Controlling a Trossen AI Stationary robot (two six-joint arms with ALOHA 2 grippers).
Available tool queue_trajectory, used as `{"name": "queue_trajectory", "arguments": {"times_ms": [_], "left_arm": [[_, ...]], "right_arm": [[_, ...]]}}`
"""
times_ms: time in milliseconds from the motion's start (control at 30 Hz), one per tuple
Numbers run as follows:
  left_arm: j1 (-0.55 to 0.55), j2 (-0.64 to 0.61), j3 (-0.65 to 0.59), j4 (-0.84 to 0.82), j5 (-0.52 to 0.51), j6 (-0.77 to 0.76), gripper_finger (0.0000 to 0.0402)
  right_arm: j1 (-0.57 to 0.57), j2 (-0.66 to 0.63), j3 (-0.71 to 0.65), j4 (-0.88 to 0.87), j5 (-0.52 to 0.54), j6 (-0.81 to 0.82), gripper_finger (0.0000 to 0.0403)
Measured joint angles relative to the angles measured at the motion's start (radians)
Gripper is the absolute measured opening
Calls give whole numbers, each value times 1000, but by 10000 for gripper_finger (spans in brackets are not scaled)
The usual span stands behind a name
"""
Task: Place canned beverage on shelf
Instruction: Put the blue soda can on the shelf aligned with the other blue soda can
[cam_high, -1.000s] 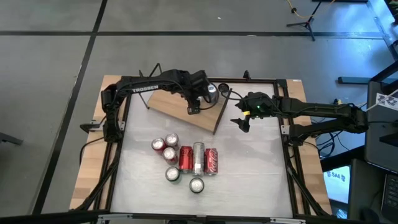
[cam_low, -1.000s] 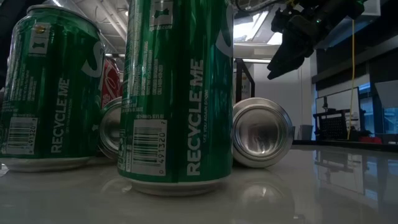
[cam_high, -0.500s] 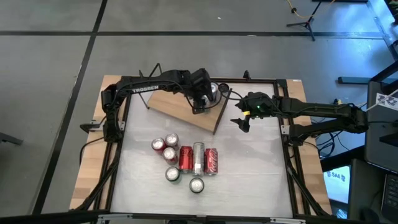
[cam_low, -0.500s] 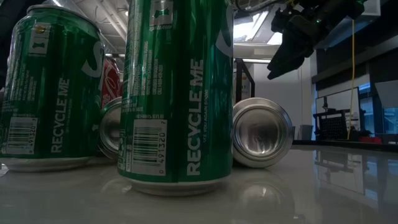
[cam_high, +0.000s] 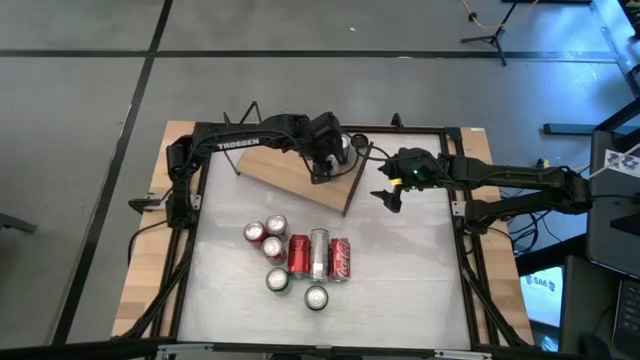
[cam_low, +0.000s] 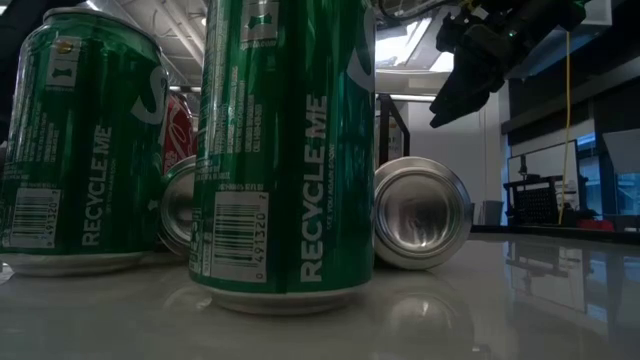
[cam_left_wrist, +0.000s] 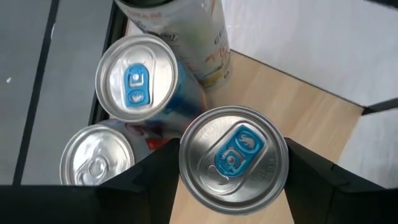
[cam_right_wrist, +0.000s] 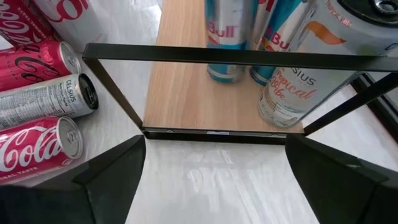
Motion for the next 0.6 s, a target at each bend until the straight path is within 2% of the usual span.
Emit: {"name": "queue_trajectory", "arguments": {"times_ms": [233,600], "left_arm": [[-4,3,0,7,-20,17,219],[-4,5,0,12,-20,17,265]], "right_arm": [[0,0,0,0,0,0,381],[0,0,0,0,0,0,381]]}}
